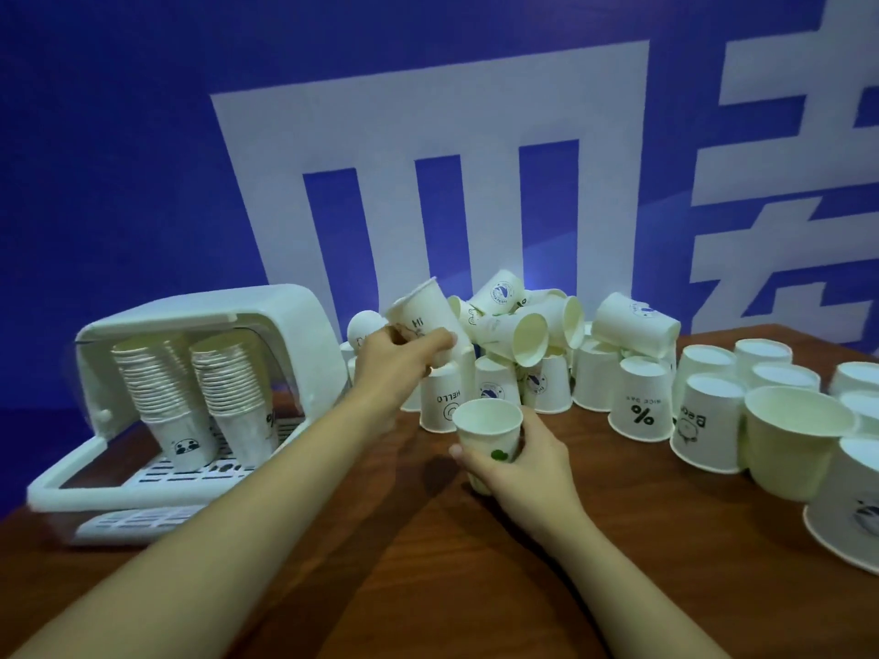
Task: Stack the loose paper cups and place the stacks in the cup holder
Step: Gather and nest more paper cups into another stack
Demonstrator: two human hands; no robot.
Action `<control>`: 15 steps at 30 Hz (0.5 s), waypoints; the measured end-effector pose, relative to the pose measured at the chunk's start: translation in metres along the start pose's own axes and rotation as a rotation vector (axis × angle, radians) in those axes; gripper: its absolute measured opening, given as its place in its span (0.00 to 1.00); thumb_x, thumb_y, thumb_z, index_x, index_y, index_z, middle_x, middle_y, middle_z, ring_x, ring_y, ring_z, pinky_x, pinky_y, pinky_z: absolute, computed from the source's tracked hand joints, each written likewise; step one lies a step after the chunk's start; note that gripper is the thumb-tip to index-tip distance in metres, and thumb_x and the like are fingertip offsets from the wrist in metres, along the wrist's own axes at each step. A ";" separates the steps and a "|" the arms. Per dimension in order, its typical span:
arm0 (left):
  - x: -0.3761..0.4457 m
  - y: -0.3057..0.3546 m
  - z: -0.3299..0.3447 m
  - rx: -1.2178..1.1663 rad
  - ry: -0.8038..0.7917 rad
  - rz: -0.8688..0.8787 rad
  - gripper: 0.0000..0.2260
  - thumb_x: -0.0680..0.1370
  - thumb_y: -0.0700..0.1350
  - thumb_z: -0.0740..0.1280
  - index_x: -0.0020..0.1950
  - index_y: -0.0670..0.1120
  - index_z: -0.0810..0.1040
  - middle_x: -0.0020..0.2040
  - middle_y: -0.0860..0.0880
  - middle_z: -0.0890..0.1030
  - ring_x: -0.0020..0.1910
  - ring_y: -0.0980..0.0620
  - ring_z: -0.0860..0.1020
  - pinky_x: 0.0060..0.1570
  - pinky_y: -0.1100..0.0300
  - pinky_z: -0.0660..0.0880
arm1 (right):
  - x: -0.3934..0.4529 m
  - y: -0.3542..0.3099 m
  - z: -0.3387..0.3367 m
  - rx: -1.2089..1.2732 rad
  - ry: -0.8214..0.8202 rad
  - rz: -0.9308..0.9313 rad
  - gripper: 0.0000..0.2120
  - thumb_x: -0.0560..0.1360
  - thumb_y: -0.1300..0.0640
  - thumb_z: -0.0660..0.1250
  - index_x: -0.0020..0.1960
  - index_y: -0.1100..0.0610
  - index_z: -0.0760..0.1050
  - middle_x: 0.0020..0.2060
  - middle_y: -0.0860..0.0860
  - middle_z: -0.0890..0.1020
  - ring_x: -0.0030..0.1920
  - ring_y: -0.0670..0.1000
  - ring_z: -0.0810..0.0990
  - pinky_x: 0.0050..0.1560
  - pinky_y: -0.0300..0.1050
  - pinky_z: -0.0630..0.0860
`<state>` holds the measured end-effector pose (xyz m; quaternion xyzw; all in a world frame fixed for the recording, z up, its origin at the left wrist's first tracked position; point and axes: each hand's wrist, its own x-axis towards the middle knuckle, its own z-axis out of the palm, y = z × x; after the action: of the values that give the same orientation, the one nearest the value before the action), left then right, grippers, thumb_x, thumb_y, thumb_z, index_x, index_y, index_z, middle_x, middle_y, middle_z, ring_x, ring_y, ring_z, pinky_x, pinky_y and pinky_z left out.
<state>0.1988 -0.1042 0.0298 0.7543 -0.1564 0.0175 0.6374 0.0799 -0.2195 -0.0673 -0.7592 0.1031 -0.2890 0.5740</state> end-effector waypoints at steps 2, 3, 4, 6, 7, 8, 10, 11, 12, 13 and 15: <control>-0.027 -0.009 0.001 -0.039 -0.098 0.033 0.24 0.61 0.53 0.80 0.54 0.44 0.85 0.48 0.48 0.88 0.50 0.47 0.87 0.58 0.43 0.83 | -0.001 0.001 0.002 -0.052 -0.007 -0.007 0.21 0.66 0.51 0.82 0.56 0.46 0.78 0.48 0.42 0.84 0.48 0.39 0.82 0.42 0.32 0.77; -0.038 -0.015 0.002 -0.054 -0.136 0.036 0.24 0.62 0.52 0.81 0.55 0.45 0.85 0.49 0.48 0.89 0.50 0.47 0.87 0.58 0.42 0.83 | -0.002 0.000 0.003 -0.068 -0.020 -0.013 0.21 0.67 0.52 0.81 0.55 0.46 0.77 0.47 0.43 0.84 0.48 0.41 0.83 0.44 0.36 0.79; -0.046 -0.021 0.003 -0.061 -0.159 0.037 0.24 0.62 0.51 0.81 0.56 0.46 0.84 0.49 0.48 0.89 0.51 0.47 0.87 0.58 0.41 0.82 | -0.002 0.000 0.004 -0.081 -0.037 -0.018 0.20 0.67 0.52 0.81 0.56 0.45 0.77 0.47 0.43 0.84 0.47 0.42 0.84 0.44 0.38 0.81; -0.054 -0.030 0.005 0.034 -0.147 0.070 0.26 0.60 0.54 0.82 0.55 0.49 0.82 0.52 0.52 0.87 0.53 0.51 0.86 0.59 0.44 0.82 | -0.003 0.000 0.003 -0.095 -0.057 -0.014 0.20 0.69 0.53 0.80 0.57 0.46 0.77 0.47 0.45 0.85 0.44 0.40 0.84 0.41 0.37 0.82; -0.057 -0.034 0.007 0.123 -0.120 0.086 0.28 0.59 0.56 0.81 0.55 0.51 0.79 0.56 0.54 0.85 0.57 0.52 0.83 0.61 0.46 0.80 | -0.003 0.001 0.001 -0.100 -0.059 -0.002 0.20 0.69 0.54 0.79 0.58 0.47 0.77 0.47 0.45 0.84 0.44 0.40 0.84 0.39 0.36 0.81; -0.058 -0.040 0.009 0.191 -0.096 0.094 0.31 0.58 0.58 0.82 0.57 0.52 0.77 0.60 0.54 0.80 0.61 0.53 0.79 0.65 0.49 0.77 | -0.004 0.001 0.000 -0.110 -0.062 0.004 0.20 0.70 0.55 0.79 0.59 0.47 0.77 0.48 0.45 0.84 0.44 0.41 0.84 0.39 0.36 0.80; -0.059 -0.050 0.009 0.199 -0.105 0.096 0.41 0.56 0.62 0.83 0.64 0.50 0.75 0.64 0.52 0.74 0.66 0.52 0.75 0.69 0.50 0.74 | -0.003 -0.002 0.002 -0.138 -0.069 -0.004 0.21 0.70 0.58 0.78 0.61 0.49 0.76 0.48 0.44 0.83 0.45 0.42 0.82 0.39 0.37 0.77; -0.058 -0.054 0.009 0.174 -0.124 0.084 0.47 0.53 0.67 0.83 0.67 0.49 0.75 0.65 0.51 0.75 0.66 0.51 0.75 0.69 0.49 0.74 | -0.003 -0.003 0.004 -0.161 -0.079 -0.018 0.22 0.71 0.59 0.77 0.62 0.50 0.76 0.48 0.42 0.82 0.46 0.40 0.81 0.39 0.37 0.75; -0.057 -0.058 0.009 0.152 -0.143 0.087 0.51 0.50 0.70 0.81 0.68 0.49 0.75 0.66 0.51 0.75 0.66 0.51 0.76 0.69 0.48 0.75 | -0.003 -0.003 0.006 -0.180 -0.092 -0.029 0.22 0.72 0.60 0.76 0.63 0.50 0.75 0.47 0.41 0.81 0.46 0.39 0.79 0.39 0.35 0.73; -0.055 -0.060 0.009 0.140 -0.150 0.097 0.51 0.49 0.71 0.79 0.69 0.50 0.76 0.66 0.52 0.75 0.66 0.52 0.76 0.69 0.49 0.75 | -0.002 -0.004 0.007 -0.187 -0.100 -0.034 0.22 0.72 0.61 0.76 0.63 0.50 0.75 0.47 0.40 0.80 0.45 0.38 0.77 0.39 0.35 0.71; -0.055 -0.065 0.008 0.077 -0.149 0.135 0.50 0.51 0.70 0.79 0.69 0.51 0.75 0.66 0.52 0.76 0.66 0.54 0.76 0.68 0.51 0.76 | -0.002 -0.004 0.011 -0.187 -0.099 -0.049 0.22 0.72 0.62 0.76 0.63 0.50 0.75 0.48 0.42 0.80 0.46 0.37 0.76 0.40 0.34 0.70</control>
<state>0.1622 -0.0915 -0.0462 0.7651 -0.2532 0.0103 0.5920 0.0839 -0.2080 -0.0660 -0.8251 0.0825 -0.2539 0.4979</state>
